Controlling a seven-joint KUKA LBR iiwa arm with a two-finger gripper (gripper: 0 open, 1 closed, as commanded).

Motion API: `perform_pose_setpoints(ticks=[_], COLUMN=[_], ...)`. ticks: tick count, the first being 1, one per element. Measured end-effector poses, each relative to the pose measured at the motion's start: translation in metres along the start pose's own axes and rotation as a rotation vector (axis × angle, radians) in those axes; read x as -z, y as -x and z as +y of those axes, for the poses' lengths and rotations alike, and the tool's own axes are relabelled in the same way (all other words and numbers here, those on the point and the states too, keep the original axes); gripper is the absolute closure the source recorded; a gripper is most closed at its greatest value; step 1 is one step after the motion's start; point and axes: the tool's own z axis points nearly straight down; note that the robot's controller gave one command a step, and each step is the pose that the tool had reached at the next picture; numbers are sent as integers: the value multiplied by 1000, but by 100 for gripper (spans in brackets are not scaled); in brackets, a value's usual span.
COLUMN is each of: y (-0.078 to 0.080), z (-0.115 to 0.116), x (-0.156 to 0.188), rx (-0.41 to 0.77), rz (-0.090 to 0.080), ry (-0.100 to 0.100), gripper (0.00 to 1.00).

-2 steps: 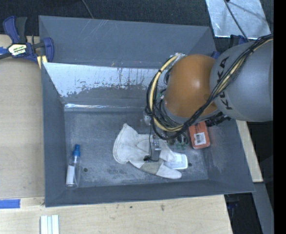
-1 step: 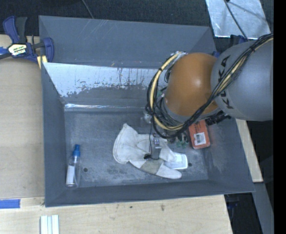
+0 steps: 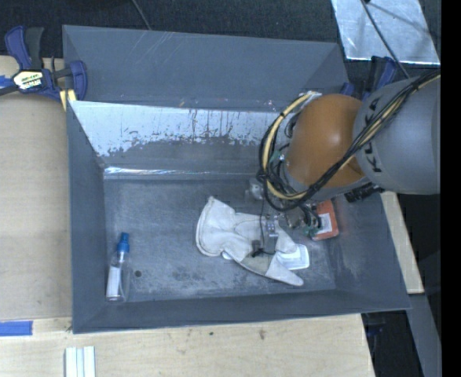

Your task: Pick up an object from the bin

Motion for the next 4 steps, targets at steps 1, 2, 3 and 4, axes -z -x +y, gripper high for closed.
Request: perform_pose_setpoints(ticks=[1, 2, 3, 4], y=[6, 2, -37, -2], z=[-37, -1, 33, 6], x=[-34, 2, -7, -6], rx=[-16, -1, 83, -57], rz=[2, -7, 0, 4], ry=[6, -1, -2, 2], gripper=[0, 0, 0, 100])
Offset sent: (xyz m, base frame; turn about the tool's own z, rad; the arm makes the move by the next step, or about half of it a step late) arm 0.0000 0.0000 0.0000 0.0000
